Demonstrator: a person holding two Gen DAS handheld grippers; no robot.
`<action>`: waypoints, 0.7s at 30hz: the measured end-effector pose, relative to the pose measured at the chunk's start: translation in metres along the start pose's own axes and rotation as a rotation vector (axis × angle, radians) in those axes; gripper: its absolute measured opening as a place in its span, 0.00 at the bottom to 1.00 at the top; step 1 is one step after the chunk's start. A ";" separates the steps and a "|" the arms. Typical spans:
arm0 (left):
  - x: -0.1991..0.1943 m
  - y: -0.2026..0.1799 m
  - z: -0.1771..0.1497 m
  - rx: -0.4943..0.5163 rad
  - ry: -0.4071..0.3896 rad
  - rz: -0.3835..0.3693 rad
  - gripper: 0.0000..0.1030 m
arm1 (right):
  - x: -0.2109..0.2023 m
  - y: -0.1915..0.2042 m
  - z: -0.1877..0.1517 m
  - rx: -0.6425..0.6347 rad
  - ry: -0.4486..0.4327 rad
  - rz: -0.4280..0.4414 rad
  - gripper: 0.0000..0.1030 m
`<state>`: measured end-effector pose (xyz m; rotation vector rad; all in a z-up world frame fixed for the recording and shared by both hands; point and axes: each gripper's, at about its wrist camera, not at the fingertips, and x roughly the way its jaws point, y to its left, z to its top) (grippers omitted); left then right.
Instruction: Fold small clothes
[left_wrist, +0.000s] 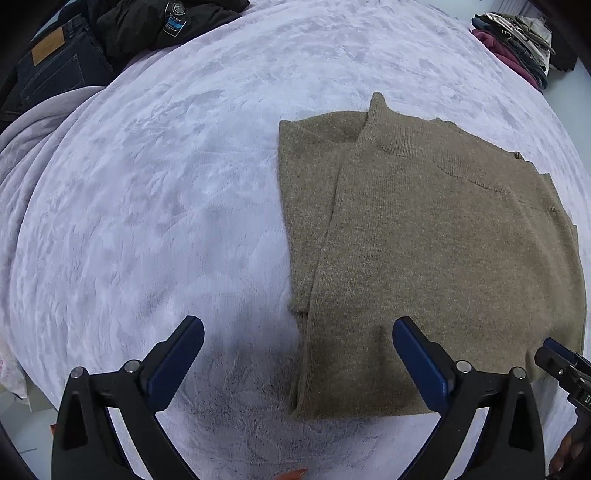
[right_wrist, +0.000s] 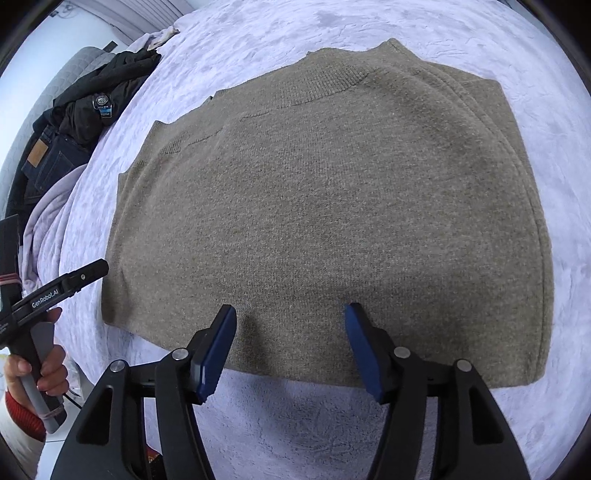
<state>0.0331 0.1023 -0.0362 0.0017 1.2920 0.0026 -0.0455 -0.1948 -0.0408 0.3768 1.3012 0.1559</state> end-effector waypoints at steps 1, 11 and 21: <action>0.001 0.000 -0.002 0.000 0.007 0.002 0.99 | 0.001 0.000 0.000 0.002 0.003 0.001 0.66; 0.002 0.009 -0.030 -0.015 0.050 -0.065 0.99 | -0.007 0.005 -0.005 0.023 0.005 0.024 0.67; 0.000 0.014 -0.063 -0.053 0.076 -0.145 0.99 | 0.003 0.033 -0.022 0.037 0.081 0.249 0.67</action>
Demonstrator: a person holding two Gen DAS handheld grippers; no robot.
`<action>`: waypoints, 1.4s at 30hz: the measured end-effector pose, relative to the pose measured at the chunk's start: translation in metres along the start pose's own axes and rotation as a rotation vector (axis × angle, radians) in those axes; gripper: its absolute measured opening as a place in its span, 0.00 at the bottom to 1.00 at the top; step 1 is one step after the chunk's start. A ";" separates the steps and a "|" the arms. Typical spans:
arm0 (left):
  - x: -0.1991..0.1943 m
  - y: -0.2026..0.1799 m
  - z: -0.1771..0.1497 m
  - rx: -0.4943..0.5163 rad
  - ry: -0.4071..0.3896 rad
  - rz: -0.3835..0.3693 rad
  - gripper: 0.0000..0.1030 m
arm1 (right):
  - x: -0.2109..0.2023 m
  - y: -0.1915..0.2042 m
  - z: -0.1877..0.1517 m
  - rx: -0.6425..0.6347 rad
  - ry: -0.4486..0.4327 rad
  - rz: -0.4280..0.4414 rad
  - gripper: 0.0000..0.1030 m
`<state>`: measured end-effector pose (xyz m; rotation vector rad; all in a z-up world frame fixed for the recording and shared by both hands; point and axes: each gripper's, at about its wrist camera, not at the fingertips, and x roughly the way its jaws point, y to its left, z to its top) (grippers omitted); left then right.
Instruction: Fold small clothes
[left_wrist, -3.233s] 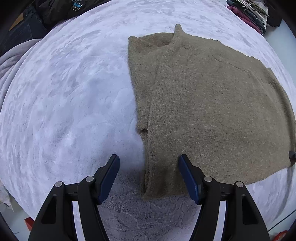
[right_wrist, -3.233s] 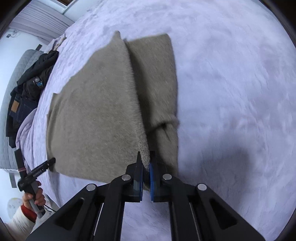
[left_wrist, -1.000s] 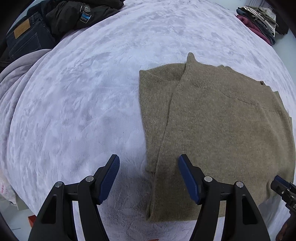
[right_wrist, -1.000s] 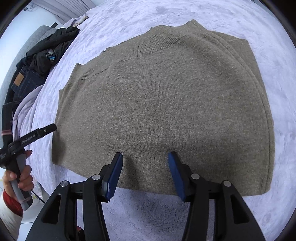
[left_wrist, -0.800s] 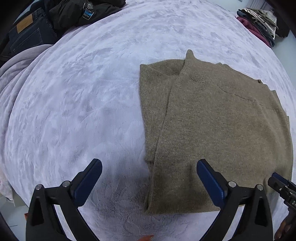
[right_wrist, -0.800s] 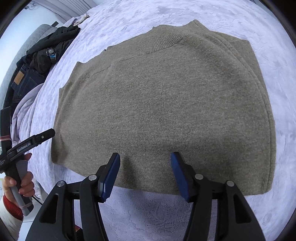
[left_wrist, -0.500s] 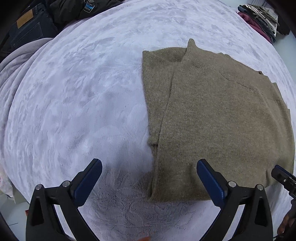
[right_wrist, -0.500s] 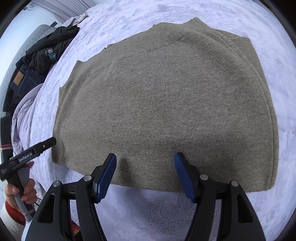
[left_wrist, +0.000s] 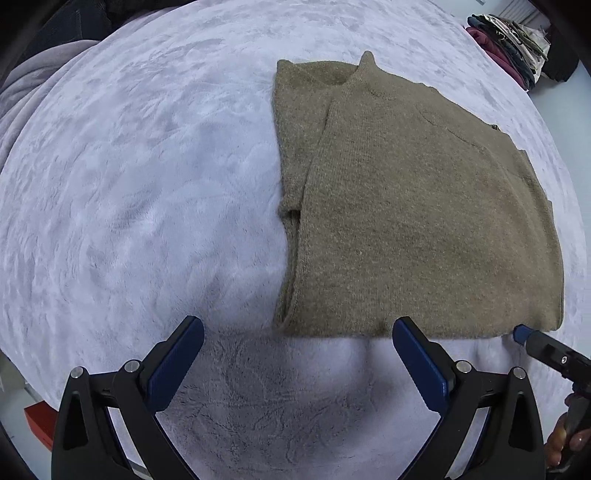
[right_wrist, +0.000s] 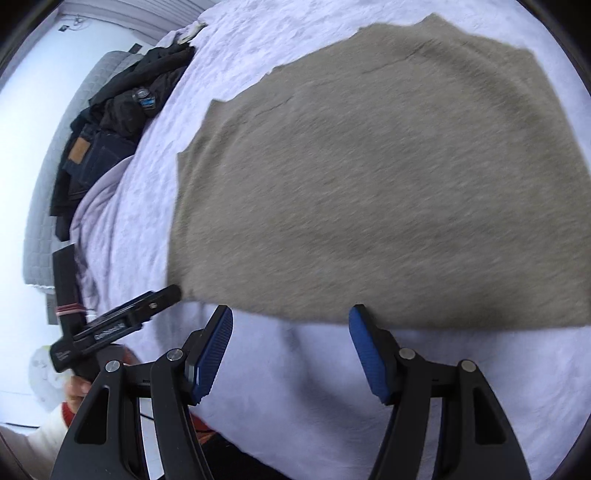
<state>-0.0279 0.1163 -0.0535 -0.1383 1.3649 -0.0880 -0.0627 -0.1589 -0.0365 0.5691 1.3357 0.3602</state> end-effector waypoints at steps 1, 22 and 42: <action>0.001 0.001 -0.002 -0.011 0.004 -0.017 0.99 | 0.005 0.001 -0.001 0.009 0.013 0.026 0.67; 0.012 0.000 -0.017 -0.275 0.073 -0.481 0.99 | 0.069 -0.036 0.001 0.509 -0.076 0.574 0.17; 0.026 -0.059 0.056 -0.076 -0.131 -0.051 0.46 | 0.041 -0.023 0.010 0.304 0.030 0.421 0.20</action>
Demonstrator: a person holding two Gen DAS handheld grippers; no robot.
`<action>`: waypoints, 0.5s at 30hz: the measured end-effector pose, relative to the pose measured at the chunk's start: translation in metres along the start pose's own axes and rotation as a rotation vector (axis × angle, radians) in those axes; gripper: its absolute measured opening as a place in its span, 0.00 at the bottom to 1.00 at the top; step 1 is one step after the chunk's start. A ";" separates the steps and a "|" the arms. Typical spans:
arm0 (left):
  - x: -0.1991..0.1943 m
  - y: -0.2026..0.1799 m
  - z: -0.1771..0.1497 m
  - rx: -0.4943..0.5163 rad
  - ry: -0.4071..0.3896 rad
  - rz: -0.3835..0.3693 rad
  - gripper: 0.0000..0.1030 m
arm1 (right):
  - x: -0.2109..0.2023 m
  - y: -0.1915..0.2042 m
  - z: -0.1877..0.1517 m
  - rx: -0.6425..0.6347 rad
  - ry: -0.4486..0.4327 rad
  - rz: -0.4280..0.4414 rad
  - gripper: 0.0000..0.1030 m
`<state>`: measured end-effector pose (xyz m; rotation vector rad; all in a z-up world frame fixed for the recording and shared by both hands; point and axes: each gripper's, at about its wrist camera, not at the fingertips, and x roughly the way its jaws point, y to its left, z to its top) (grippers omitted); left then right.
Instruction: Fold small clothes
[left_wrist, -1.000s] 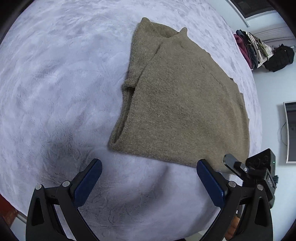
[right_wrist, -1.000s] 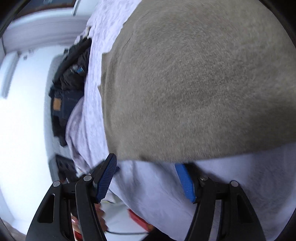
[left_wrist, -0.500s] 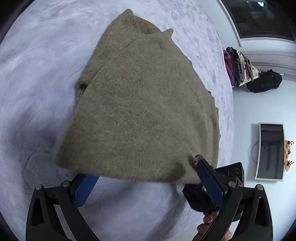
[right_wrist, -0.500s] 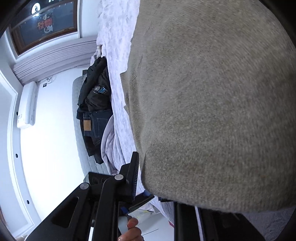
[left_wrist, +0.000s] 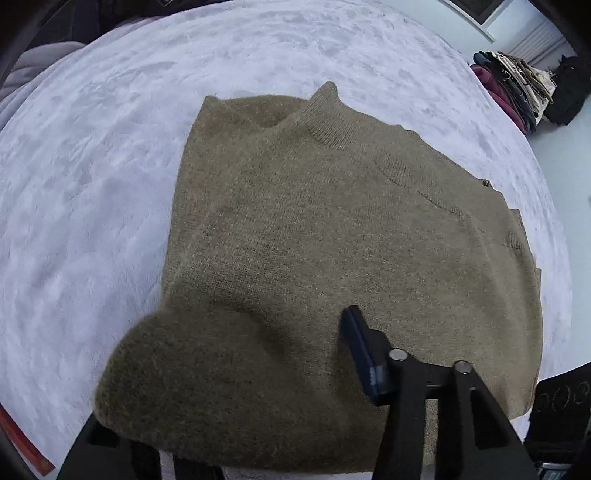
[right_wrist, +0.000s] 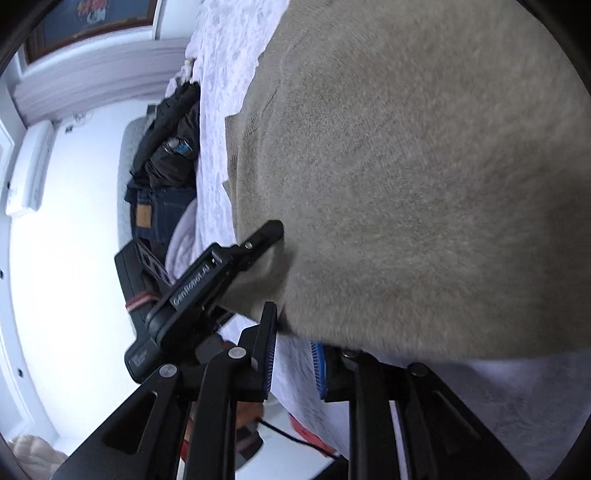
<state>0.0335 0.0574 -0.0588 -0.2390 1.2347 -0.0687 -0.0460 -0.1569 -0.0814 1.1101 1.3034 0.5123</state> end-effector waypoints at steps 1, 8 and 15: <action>-0.003 -0.003 0.000 0.030 -0.020 0.022 0.38 | -0.006 0.002 -0.001 -0.016 0.009 -0.019 0.20; -0.016 -0.055 -0.021 0.427 -0.194 0.220 0.27 | -0.057 0.061 0.022 -0.278 0.000 -0.206 0.73; -0.020 -0.065 -0.035 0.612 -0.261 0.289 0.27 | 0.001 0.145 0.089 -0.479 0.212 -0.365 0.76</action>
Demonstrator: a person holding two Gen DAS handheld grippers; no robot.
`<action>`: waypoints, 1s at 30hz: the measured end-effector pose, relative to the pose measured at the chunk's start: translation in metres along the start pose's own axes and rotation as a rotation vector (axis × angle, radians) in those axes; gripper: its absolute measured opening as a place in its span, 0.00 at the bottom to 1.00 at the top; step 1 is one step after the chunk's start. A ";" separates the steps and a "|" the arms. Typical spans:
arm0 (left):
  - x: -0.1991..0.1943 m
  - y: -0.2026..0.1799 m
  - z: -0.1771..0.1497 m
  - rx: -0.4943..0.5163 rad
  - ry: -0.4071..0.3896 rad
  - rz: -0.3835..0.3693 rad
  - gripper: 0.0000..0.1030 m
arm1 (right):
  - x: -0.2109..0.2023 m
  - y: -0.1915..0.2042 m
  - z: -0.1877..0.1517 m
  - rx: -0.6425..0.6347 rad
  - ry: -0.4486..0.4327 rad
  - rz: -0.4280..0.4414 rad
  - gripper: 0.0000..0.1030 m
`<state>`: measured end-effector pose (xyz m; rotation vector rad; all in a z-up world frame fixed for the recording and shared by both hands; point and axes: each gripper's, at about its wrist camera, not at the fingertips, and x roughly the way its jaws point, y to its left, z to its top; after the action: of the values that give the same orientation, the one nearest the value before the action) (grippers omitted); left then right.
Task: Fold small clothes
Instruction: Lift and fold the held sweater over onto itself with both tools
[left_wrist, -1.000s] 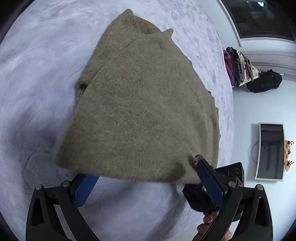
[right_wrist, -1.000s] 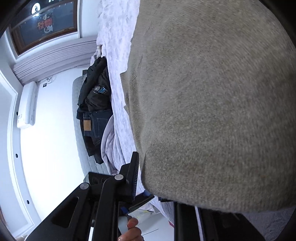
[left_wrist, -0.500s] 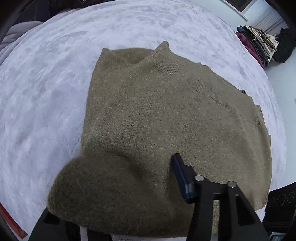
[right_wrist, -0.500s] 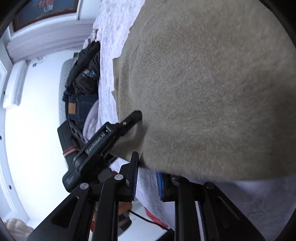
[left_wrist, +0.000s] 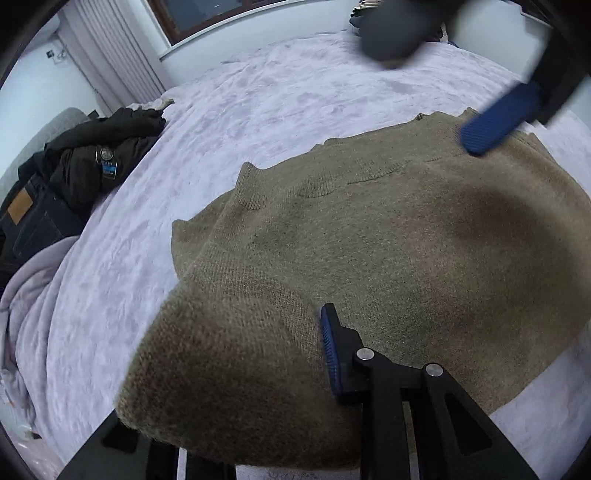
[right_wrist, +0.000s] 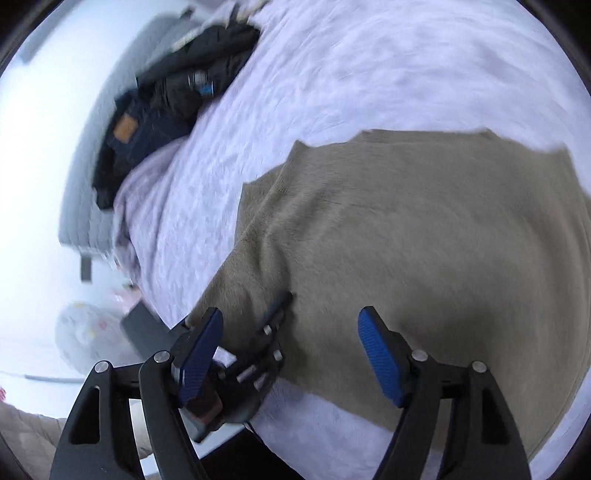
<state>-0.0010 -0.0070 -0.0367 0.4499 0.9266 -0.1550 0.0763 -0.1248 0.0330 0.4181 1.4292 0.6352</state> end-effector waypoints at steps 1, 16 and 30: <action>-0.002 -0.003 -0.002 0.021 -0.008 0.009 0.27 | 0.010 0.010 0.013 -0.034 0.040 -0.009 0.76; 0.008 -0.005 -0.005 0.048 -0.030 0.042 0.27 | 0.204 0.104 0.073 -0.332 0.648 -0.336 0.80; -0.021 -0.007 0.007 0.099 -0.067 0.002 0.27 | 0.112 0.039 0.063 -0.180 0.363 -0.121 0.17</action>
<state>-0.0103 -0.0172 -0.0187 0.5344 0.8547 -0.2138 0.1354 -0.0173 -0.0229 0.0741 1.7085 0.7602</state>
